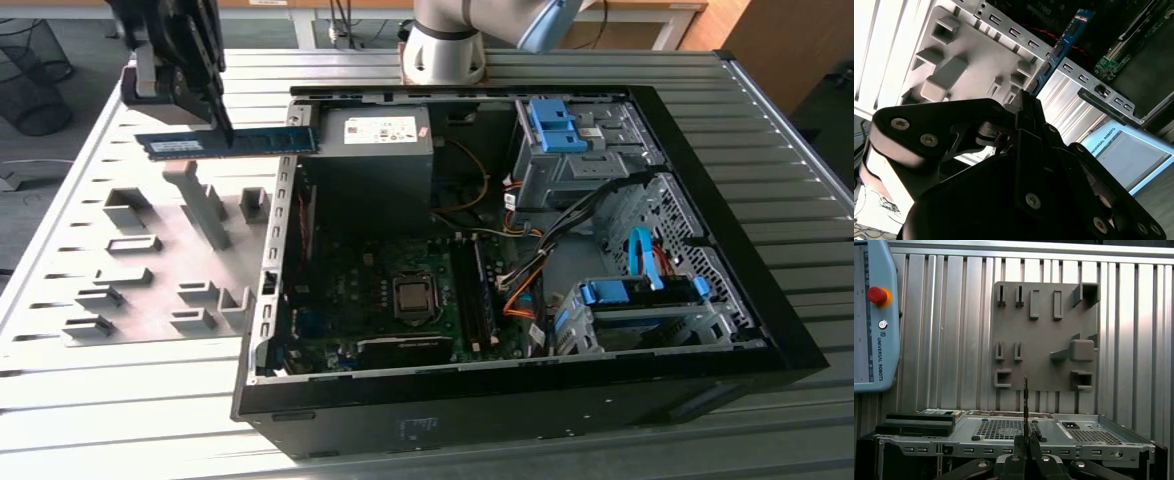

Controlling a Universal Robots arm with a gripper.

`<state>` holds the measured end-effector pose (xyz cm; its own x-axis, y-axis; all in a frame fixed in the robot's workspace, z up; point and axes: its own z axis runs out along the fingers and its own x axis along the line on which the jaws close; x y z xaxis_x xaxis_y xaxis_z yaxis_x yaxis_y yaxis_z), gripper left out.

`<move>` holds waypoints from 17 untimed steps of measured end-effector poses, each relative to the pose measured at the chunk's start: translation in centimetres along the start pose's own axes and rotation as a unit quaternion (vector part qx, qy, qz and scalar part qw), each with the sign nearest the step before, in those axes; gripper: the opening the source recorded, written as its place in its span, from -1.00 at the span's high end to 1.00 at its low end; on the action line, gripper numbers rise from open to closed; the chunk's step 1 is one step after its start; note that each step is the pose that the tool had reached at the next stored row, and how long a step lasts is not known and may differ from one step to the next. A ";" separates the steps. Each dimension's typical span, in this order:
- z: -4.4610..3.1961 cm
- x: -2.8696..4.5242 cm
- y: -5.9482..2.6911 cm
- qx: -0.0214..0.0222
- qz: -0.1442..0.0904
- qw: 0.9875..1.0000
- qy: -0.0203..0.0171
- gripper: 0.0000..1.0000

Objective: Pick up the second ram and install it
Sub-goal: 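Pick up the second ram and move it above second insertion slot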

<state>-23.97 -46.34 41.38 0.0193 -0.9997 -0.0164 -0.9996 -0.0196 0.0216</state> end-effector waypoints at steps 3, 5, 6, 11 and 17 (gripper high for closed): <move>-0.01 0.01 -0.31 0.000 0.000 1.000 0.000 0.72; -0.01 0.01 -0.49 0.000 0.000 1.000 0.000 0.72; -0.02 0.01 -0.57 0.000 0.000 1.000 0.000 0.72; -0.01 0.01 -0.65 0.000 0.000 1.000 0.000 0.72; -0.01 0.01 -0.66 0.000 0.000 1.000 0.000 0.72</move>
<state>-23.31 -46.34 41.38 0.0193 -0.9997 -0.0164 -0.9996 -0.0197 0.0216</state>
